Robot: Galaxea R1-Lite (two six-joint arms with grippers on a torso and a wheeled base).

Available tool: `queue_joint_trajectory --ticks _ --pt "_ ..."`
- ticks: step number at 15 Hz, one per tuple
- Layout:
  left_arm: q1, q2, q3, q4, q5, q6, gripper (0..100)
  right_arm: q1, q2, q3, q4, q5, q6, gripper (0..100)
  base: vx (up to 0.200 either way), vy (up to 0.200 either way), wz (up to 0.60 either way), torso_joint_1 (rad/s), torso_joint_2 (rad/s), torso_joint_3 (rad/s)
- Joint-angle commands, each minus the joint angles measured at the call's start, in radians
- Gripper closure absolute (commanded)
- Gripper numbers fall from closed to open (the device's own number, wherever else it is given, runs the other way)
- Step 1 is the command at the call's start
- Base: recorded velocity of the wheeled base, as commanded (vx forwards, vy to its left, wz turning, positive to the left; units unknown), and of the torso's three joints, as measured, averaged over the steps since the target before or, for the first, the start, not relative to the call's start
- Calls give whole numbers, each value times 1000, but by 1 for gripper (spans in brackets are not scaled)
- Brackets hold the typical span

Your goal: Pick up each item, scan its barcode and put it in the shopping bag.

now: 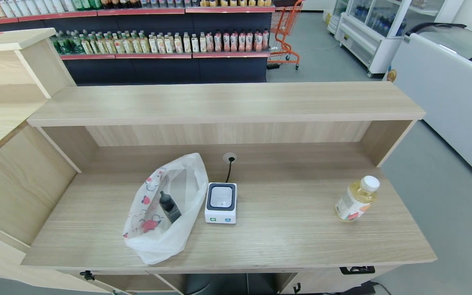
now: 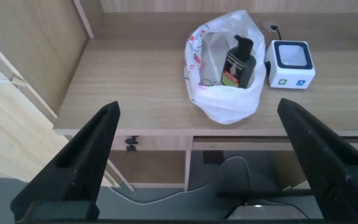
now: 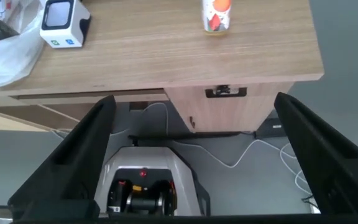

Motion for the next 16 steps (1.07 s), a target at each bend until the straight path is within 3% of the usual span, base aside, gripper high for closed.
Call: queue_joint_trajectory --ticks 1,3,4,7,12,16 --pt "0 1 0 0 0 0 0 1 30 -21 0 0 2 0 0 -200 0 7 7 2" --pt "0 0 0 0 0 2 0 -1 121 -94 -1 0 20 0 0 -200 0 0 2 2" --pt "0 1 0 0 0 -3 0 -1 333 -254 -4 -4 81 0 0 0 0 0 0 0" --pt "0 1 0 0 0 -1 0 -93 776 -490 -34 -118 108 0 0 0 0 0 0 0" --pt "0 0 0 0 0 -1 0 -87 1207 -525 -189 -244 103 0 0 0 0 0 0 0" --pt "0 1 0 0 0 -1 0 -35 1362 -452 -333 -244 88 0 0 0 0 0 0 0"
